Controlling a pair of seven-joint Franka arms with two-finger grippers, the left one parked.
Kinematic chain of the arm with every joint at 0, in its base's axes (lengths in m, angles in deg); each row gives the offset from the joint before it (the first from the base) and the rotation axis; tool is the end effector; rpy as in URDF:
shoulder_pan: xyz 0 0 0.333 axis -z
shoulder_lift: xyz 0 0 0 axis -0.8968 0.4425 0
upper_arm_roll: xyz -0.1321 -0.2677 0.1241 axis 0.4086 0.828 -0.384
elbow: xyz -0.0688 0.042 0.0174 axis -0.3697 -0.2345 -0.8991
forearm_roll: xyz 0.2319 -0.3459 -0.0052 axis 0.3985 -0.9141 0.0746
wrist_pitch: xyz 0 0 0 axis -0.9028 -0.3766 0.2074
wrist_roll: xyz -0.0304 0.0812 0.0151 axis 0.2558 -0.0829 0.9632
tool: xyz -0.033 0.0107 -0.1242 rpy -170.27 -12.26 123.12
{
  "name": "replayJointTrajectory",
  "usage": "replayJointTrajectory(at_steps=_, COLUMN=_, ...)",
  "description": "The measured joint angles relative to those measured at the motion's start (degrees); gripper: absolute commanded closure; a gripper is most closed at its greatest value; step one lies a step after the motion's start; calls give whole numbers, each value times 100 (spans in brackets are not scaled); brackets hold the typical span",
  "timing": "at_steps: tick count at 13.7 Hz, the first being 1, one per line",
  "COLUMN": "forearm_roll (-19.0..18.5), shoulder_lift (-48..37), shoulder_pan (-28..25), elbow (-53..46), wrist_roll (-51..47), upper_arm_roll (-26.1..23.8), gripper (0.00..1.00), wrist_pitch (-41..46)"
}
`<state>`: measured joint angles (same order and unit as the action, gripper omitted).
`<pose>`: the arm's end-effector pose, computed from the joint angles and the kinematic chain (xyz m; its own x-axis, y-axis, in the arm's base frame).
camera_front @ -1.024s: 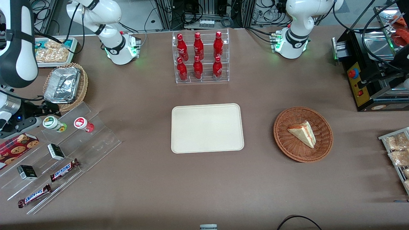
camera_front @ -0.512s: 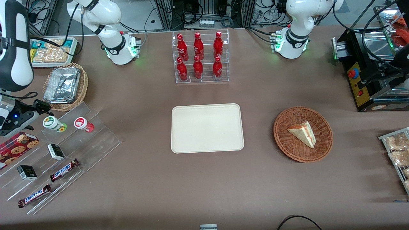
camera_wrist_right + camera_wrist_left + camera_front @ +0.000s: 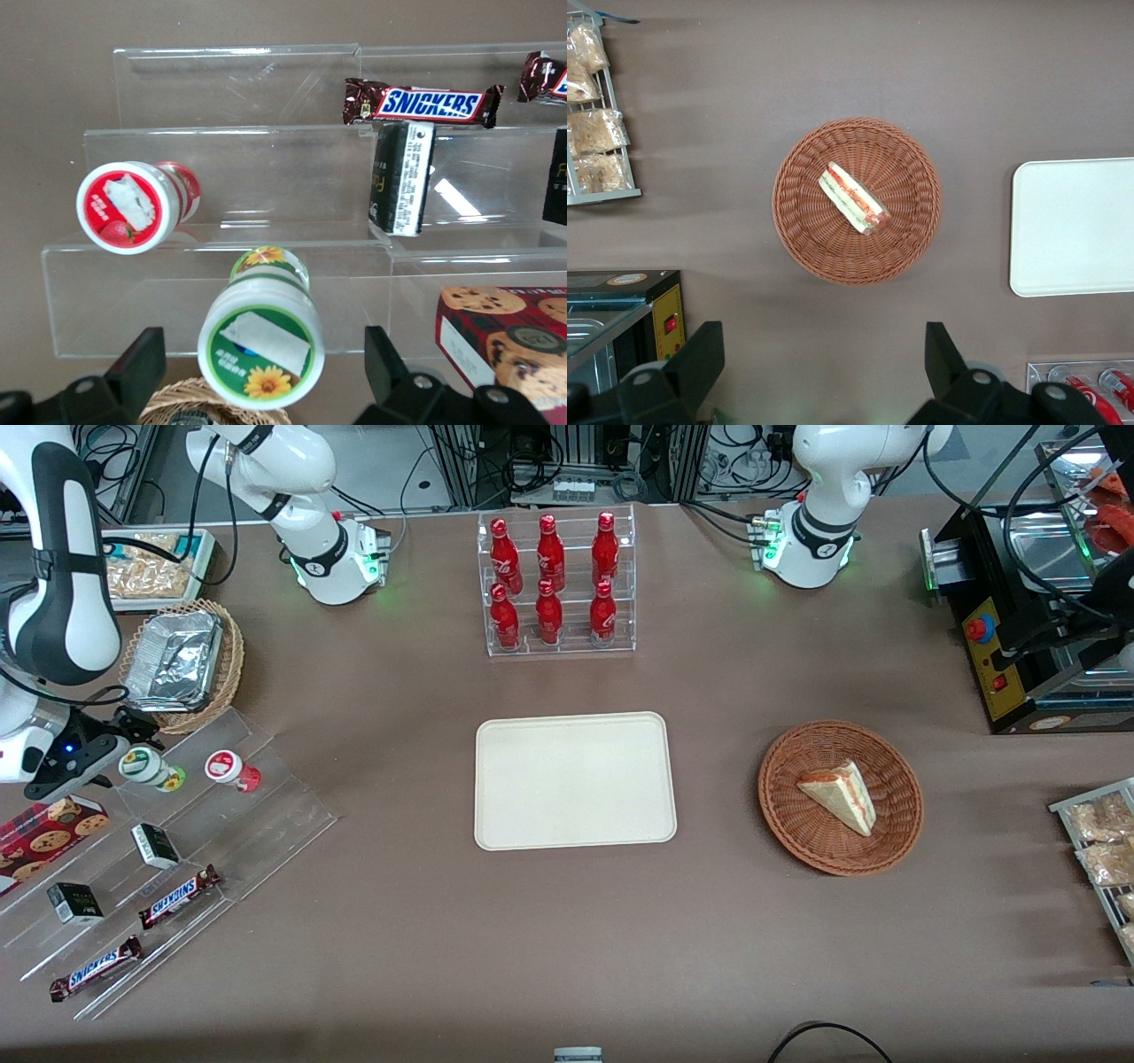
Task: Place green gum on tray
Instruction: 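Close the right gripper around the green sunflower-label gum jar, then lift the green gum jar and carry it over the cream tray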
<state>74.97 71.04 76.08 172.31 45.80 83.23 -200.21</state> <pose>0.5437 -0.1856 0.3592 0.7609 0.6486 -0.0211 0.6489 -0.7607 0.0176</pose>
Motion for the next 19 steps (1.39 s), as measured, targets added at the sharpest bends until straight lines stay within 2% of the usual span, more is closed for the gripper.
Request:
replayJointTrajectory(at_steps=1, forearm_roll=0, shoulder_lift=0, shoulder_pan=0, elbow=74, wrist_roll=1, upper_arm_roll=0, gripper=8, wrist_pitch=-91)
replayJointTrajectory(at_steps=2, forearm_roll=0, shoulder_lift=1, shoulder_pan=0, elbow=124, wrist_roll=2, upper_arm_roll=0, gripper=33, wrist_pitch=-141)
replayJointTrajectory(at_steps=3, forearm_roll=0, shoulder_lift=0, shoulder_pan=1, elbow=159, wrist_roll=2, upper_arm_roll=0, gripper=66, wrist_pitch=-178)
replayJointTrajectory(at_steps=4, forearm_roll=0, shoulder_lift=1, shoulder_pan=0, elbow=175, wrist_roll=3, upper_arm_roll=0, gripper=91, wrist_pitch=-187)
replayJointTrajectory(at_steps=5, forearm_roll=0, shoulder_lift=0, shoulder_pan=1, elbow=177, wrist_roll=4, upper_arm_roll=0, gripper=100, wrist_pitch=-190)
replayJointTrajectory(at_steps=14, forearm_roll=0, shoulder_lift=-97, shoulder_pan=-1, elbow=127, wrist_roll=9, upper_arm_roll=-24, gripper=100, wrist_pitch=-165)
replayJointTrajectory(at_steps=16, forearm_roll=0, shoulder_lift=-152, shoulder_pan=-5, elbow=-86, wrist_roll=8, upper_arm_roll=-60, gripper=100, wrist_pitch=129)
replayJointTrajectory(at_steps=19, forearm_roll=0, shoulder_lift=-235, shoulder_pan=-171, elbow=-710, wrist_roll=-96, upper_arm_roll=-115, gripper=100, wrist_pitch=1065)
